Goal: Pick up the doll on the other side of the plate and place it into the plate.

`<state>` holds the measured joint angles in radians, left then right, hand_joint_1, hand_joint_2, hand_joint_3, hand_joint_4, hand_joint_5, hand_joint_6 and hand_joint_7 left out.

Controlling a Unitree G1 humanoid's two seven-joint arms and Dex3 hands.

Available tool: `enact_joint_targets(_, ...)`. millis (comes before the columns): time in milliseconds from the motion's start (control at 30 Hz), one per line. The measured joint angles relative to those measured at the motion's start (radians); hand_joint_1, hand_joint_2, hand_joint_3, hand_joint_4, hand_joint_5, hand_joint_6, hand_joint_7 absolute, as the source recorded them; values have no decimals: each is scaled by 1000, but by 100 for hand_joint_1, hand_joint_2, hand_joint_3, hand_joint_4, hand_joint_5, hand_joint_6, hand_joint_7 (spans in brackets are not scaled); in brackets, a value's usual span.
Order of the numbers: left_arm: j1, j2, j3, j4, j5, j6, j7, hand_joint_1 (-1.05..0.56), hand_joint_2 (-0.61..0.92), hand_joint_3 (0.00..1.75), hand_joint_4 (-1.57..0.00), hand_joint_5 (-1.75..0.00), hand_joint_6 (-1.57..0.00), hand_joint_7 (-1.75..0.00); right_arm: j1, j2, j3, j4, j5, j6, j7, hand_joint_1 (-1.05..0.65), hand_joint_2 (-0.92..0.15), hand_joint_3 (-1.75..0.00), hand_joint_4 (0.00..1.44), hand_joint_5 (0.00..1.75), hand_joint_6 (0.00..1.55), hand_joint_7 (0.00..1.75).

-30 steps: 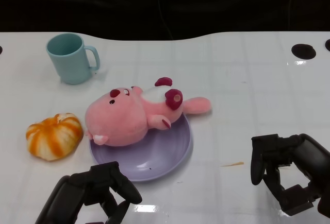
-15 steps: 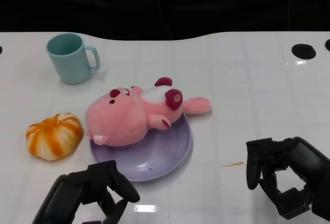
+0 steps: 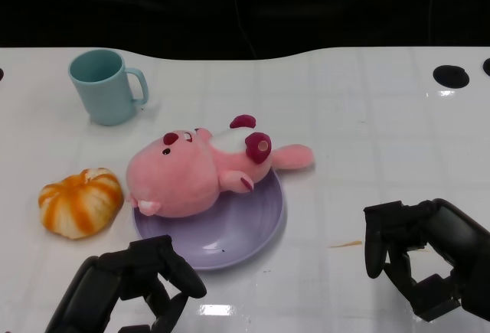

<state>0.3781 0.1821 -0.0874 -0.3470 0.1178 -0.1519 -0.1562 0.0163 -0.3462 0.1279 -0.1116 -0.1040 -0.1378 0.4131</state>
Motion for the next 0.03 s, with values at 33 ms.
enact_joint_targets(33,-1,0,0,2,0,-1,0,-9,55,105,-77,-152,-83,-113,0,0,0,0,0,1,0,10,-32,-145,85,175,80,151)
